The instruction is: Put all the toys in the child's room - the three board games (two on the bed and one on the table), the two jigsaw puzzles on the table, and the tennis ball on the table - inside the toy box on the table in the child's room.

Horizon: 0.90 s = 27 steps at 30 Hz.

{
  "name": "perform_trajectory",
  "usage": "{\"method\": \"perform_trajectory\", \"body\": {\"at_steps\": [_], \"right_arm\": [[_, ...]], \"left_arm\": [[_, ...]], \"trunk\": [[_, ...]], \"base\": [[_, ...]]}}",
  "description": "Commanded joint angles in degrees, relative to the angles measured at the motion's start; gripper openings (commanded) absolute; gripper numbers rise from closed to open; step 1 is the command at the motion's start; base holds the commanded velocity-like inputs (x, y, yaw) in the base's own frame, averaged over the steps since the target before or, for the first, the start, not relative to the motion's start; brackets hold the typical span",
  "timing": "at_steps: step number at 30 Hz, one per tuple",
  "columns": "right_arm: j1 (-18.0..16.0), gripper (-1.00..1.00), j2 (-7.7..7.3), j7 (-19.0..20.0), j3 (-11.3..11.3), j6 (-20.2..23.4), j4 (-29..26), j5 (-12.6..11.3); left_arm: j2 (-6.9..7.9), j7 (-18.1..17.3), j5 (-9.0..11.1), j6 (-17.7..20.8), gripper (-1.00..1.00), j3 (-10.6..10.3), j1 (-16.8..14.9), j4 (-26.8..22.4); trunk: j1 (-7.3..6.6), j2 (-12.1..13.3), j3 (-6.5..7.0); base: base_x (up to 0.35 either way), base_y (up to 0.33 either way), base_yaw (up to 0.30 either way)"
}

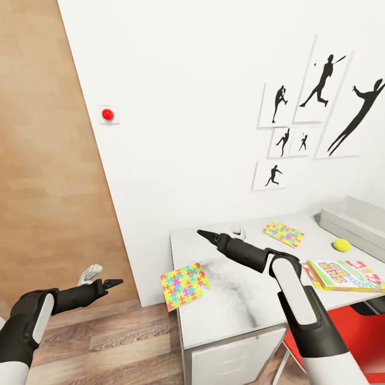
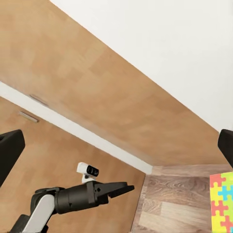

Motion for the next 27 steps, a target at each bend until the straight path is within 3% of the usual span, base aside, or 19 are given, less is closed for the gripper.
{"method": "perform_trajectory", "body": {"at_steps": [1,11,19,24,27], "right_arm": [[0.0,1.0,0.0,0.4,-0.4,0.6,-0.2,0.3],[0.4,1.0,-0.14,0.4,-1.9,2.7,-0.9,-3.2],[0.4,1.0,-0.18,0.6,-2.4,5.8,-2.2,-4.1],[1.5,1.0,-0.16,0.7,-6.0,9.1,-2.8,-7.6],[3.0,1.0,-0.13,0.7,-7.0,9.5,-2.9,-9.5]], "left_arm": [[-0.03,0.0,0.2,0.4,1.0,0.1,0.0,0.0],[-0.11,0.0,0.2,0.4,1.0,0.0,0.0,0.0],[-0.11,0.0,0.2,0.3,1.0,0.0,0.0,0.0],[-0.11,-0.1,0.2,0.3,1.0,0.0,0.0,0.0],[-0.11,-0.1,0.2,0.3,1.0,0.0,0.0,0.0]], "trunk": [[0.23,-0.5,-0.25],[2.43,-4.5,-2.05],[4.18,-7.7,-3.48],[5.28,-9.7,-4.38],[5.94,-10.9,-4.92]], "base": [[0.0,0.0,0.0],[0.0,0.0,0.0],[0.0,0.0,0.0],[0.0,0.0,0.0],[0.0,0.0,0.0]]}}
